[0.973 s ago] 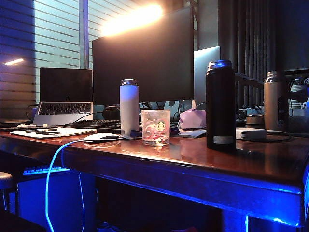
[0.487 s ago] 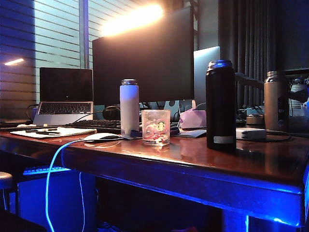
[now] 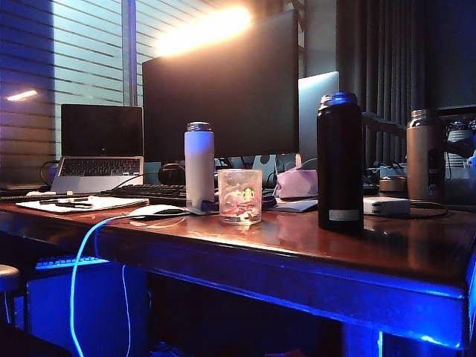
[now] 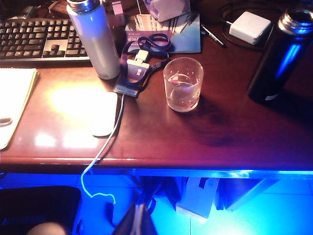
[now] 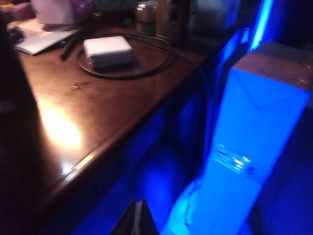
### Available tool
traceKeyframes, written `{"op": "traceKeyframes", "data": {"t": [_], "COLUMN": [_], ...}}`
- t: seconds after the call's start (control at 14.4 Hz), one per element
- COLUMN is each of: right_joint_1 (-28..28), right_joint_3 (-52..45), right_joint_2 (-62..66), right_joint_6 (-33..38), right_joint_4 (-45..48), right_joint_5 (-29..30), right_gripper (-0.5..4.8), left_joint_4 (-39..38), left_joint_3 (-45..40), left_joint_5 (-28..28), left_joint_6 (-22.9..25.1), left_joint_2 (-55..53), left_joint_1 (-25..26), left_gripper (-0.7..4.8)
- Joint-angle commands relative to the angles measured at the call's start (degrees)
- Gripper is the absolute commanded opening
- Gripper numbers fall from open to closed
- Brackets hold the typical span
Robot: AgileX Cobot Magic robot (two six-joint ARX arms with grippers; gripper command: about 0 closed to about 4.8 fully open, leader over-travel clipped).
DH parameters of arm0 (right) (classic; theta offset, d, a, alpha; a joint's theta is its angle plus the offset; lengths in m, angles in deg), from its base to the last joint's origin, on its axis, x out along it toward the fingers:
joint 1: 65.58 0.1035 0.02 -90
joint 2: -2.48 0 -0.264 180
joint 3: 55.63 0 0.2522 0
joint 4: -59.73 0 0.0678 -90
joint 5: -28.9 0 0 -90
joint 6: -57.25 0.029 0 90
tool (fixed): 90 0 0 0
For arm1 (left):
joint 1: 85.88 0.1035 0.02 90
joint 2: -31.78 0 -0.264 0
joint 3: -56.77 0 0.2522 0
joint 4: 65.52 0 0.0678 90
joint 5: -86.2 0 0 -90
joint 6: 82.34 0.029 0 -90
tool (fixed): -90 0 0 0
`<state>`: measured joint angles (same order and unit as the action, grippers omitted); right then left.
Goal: Pick up the black thermos, pour a little water from inside into the glass cup, then place the black thermos back on the table.
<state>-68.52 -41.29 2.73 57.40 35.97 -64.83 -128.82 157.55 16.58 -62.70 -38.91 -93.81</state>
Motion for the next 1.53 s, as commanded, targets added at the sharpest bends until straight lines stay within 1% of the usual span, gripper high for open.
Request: {"op": "traceKeyframes", "data": {"t": [0.07,0.21,0.9,0.97,1.04,1.11,1.18,1.25,1.32,1.46,1.53], "right_joint_1": [0.0,0.2,0.2,0.2,0.2,0.2,0.2,0.2,0.2,0.2,0.2], "right_joint_3": [-0.2,-0.2,-0.2,-0.2,-0.2,-0.2,-0.2,-0.2,-0.2,-0.2,-0.2], "right_joint_2": [-0.1,-0.1,-0.1,-0.1,-0.1,-0.1,-0.1,-0.1,-0.1,-0.1,-0.1], "right_joint_6": [0.1,0.1,0.1,0.1,0.1,0.1,0.1,0.1,0.1,0.1,0.1], "right_joint_4": [0.2,0.4,0.4,0.4,0.4,0.4,0.4,0.4,0.4,0.4,0.4], "right_joint_5": [0.5,1.2,1.1,1.1,1.1,1.1,1.1,1.1,1.1,1.1,1.1], "right_gripper": [-0.01,-0.01,-0.01,-0.01,-0.01,-0.01,-0.01,-0.01,-0.01,-0.01,-0.01], "left_joint_4": [0.4,0.4,0.5,2.1,3.4,3.6,4.2,6.1,13.5,29.2,34.1], "left_joint_3": [0.3,0.3,0.3,0.3,0.3,0.2,0.0,-1.5,-6.4,-18.3,-23.9], "left_joint_5": [0.2,0.2,0.2,-1.6,-4.8,-9.0,-14.5,-15.9,-15.2,-11.2,-11.1], "left_joint_6": [-0.1,-0.1,-0.1,0.5,0.3,-2.1,-2.3,-2.3,-4.2,-6.6,-9.4], "left_joint_2": [0.1,0.1,0.1,0.1,0.1,0.3,0.7,2.2,5.3,11.6,15.0], "left_joint_1": [0.0,0.0,0.0,0.0,0.0,0.0,0.0,0.0,1.1,3.1,4.0], "left_gripper": [0.22,0.22,0.22,0.21,0.21,0.20,0.15,0.08,0.00,-0.03,-0.03]}}
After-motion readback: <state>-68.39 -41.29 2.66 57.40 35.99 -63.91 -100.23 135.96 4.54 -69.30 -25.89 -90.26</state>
